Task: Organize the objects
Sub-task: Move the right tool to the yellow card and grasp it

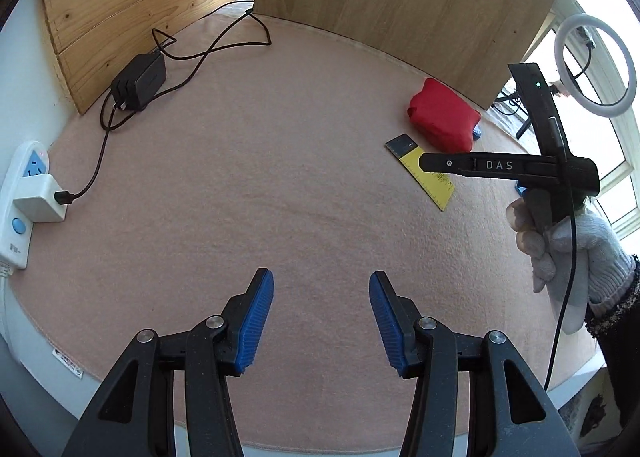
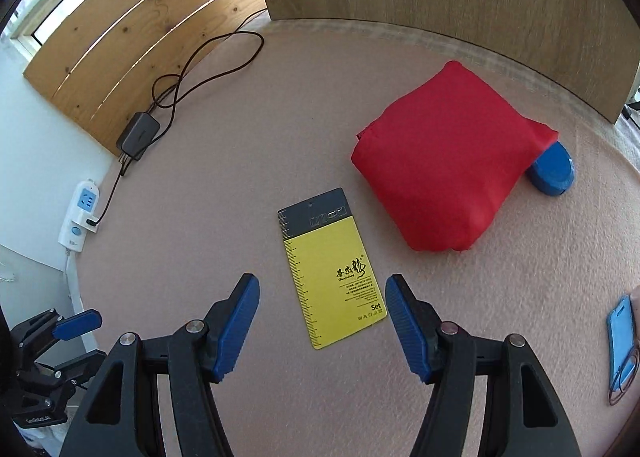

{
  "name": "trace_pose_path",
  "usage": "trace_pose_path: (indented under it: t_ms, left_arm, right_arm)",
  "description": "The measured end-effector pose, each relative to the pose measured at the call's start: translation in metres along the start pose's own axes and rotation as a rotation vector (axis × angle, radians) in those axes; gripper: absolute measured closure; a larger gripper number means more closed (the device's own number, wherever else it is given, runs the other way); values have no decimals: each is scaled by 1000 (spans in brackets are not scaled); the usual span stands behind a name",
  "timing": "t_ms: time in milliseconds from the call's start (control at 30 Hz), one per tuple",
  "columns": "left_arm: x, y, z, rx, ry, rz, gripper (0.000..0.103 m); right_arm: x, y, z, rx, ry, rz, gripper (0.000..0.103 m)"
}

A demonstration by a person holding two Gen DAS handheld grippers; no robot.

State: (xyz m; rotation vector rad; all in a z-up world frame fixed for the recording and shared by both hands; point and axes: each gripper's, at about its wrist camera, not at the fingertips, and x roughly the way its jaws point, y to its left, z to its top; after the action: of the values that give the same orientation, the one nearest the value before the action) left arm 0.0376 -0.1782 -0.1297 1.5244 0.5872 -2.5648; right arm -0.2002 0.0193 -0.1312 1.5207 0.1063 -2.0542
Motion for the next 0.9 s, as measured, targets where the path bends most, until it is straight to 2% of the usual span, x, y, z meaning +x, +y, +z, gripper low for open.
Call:
trace_pose_path:
  t_ms: [233, 533, 667, 900]
  left_arm:
    - [-2, 5, -1, -1, 0, 17, 49]
    - [-2, 1, 1, 11, -7, 28, 46]
    - [1, 0, 4, 10, -5, 28, 46]
    - [4, -1, 6, 7, -2, 28, 46]
  right_arm:
    - [23, 0, 16, -31, 44, -62, 41]
    - [29, 10, 29, -82, 70, -102, 41]
    - [31, 18, 29, -116, 89, -115, 41]
    - [37, 36, 22, -226, 110, -202, 41]
